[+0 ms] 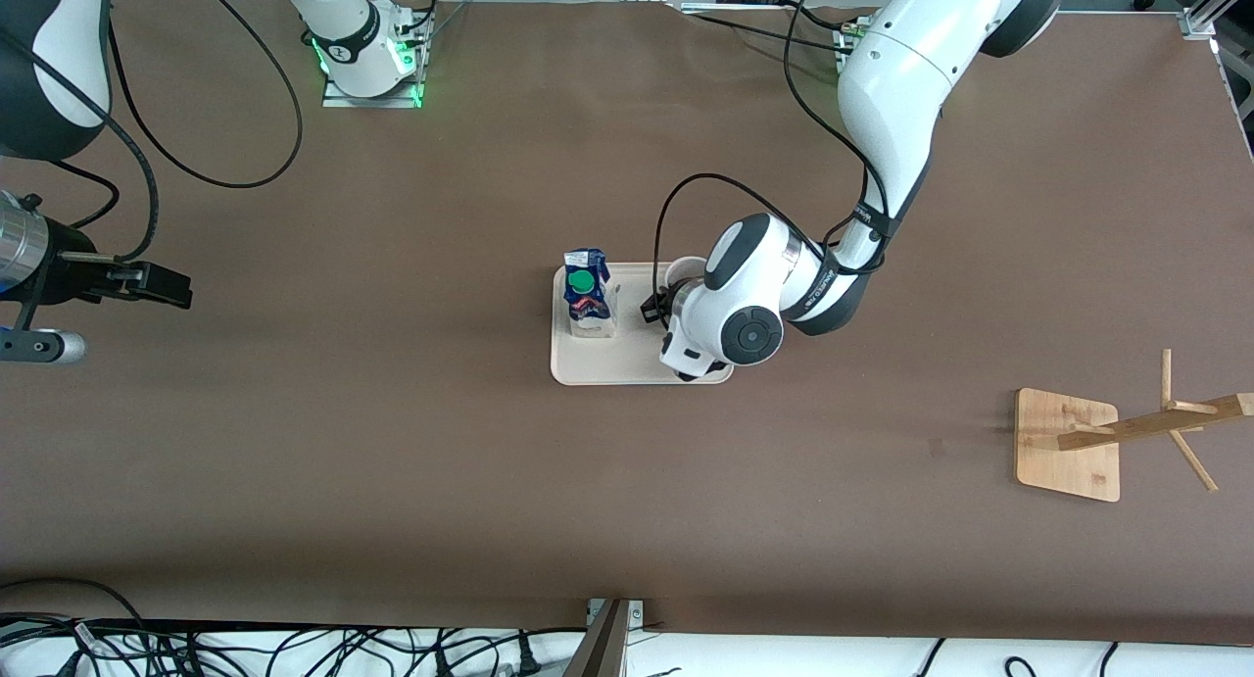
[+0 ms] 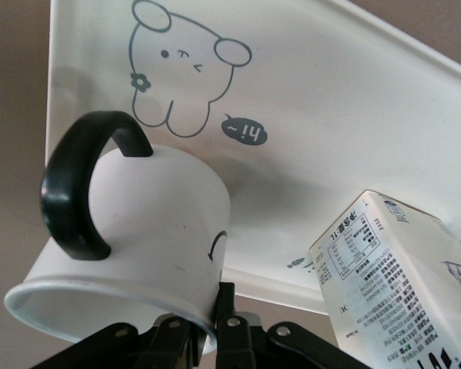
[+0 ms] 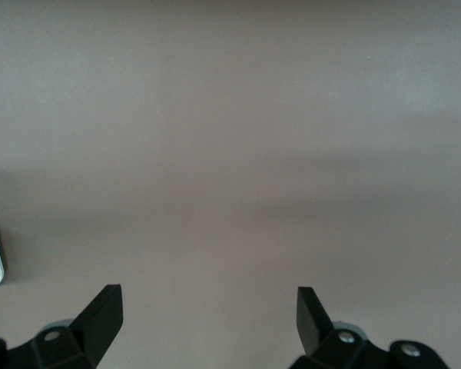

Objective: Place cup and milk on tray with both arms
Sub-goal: 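Lower the white mug onto the tray beside the carton with the left gripper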

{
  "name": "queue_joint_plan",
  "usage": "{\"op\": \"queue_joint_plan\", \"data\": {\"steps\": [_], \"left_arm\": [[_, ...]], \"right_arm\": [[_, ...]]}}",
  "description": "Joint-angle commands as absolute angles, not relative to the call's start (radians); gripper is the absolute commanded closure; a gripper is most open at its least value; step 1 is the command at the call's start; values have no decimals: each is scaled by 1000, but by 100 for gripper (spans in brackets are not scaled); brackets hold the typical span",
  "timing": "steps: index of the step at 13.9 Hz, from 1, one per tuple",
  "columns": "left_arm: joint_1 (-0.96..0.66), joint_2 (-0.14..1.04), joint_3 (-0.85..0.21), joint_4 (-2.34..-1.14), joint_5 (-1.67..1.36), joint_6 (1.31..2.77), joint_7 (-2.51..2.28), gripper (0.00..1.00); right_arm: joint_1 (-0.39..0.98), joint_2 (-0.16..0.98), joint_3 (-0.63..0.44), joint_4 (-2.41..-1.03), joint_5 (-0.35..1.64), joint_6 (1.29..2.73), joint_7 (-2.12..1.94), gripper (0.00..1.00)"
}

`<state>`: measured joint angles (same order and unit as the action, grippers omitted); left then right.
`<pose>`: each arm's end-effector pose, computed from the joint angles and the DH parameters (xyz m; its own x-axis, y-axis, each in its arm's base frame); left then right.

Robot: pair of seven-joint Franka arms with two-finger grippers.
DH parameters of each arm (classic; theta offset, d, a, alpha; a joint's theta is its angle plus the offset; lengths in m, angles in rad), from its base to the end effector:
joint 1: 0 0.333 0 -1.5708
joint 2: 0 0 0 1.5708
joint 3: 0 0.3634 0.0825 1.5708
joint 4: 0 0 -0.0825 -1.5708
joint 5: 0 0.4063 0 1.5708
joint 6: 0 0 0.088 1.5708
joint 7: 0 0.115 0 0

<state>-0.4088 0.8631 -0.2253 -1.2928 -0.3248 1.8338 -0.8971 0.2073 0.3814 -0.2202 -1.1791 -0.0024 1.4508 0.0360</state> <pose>0.6254 -0.4430 0.2338 0.7621 0.3642 -0.5354 0.4374 -0.8992 0.0110 0.6898 0.0238 0.6072 0.9943 -0.0419 -0.0977 -0.0334 -0.9956 0.0873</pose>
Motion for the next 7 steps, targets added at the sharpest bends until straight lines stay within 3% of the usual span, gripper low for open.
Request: {"op": "queue_joint_plan", "data": {"steps": [1,4,7], "left_arm": [[-420,885,-215,-1266,-327,1830,-884,1],[-411,874,-213,-1258,-327,1821,-891,0],[-407,839,-207,-1255,-322,1815,-893,0]], "right_arm": [[184,322,-169,-1264,-25,1450,54,0],[-1,282,-20,-1324,-22,1485,57,0],[-38,267,20,-1348,-35,1497,55,0]]}}
